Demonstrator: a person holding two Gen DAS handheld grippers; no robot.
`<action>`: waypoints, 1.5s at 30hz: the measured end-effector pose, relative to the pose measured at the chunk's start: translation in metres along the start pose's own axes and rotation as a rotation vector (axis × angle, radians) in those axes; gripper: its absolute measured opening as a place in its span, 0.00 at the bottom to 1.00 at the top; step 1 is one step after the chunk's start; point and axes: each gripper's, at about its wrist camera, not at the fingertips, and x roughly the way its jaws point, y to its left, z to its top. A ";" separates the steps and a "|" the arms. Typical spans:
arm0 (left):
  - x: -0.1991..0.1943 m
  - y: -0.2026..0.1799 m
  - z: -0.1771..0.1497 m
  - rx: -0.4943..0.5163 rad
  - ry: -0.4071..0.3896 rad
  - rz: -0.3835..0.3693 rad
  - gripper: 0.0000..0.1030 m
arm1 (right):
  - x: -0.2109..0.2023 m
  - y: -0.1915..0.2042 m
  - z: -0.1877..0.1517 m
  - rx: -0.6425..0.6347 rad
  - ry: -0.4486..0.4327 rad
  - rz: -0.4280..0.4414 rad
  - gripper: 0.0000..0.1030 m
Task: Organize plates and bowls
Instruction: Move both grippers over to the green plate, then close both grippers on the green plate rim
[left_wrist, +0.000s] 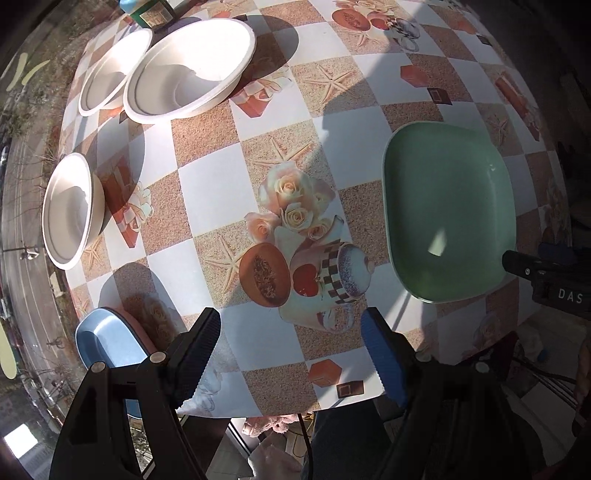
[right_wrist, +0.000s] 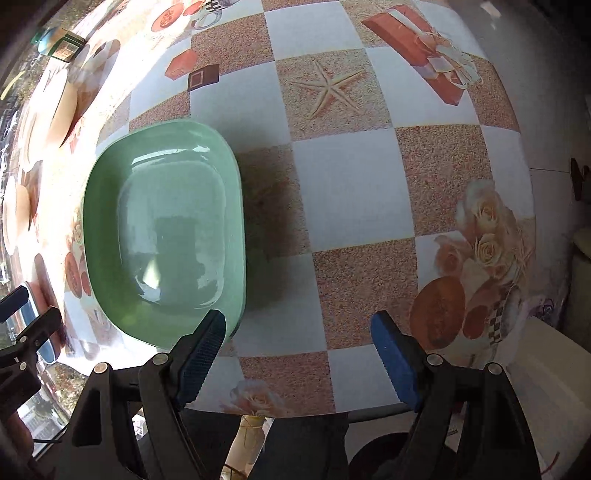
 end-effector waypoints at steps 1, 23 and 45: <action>-0.002 -0.003 0.007 0.001 -0.009 0.003 0.79 | -0.002 -0.002 0.002 0.004 -0.003 0.005 0.80; 0.050 -0.059 0.078 0.023 -0.003 0.012 0.79 | 0.003 0.011 0.062 0.048 0.005 0.056 0.80; 0.065 -0.072 0.011 0.131 0.044 -0.048 0.31 | 0.000 0.049 0.030 -0.171 0.115 0.068 0.16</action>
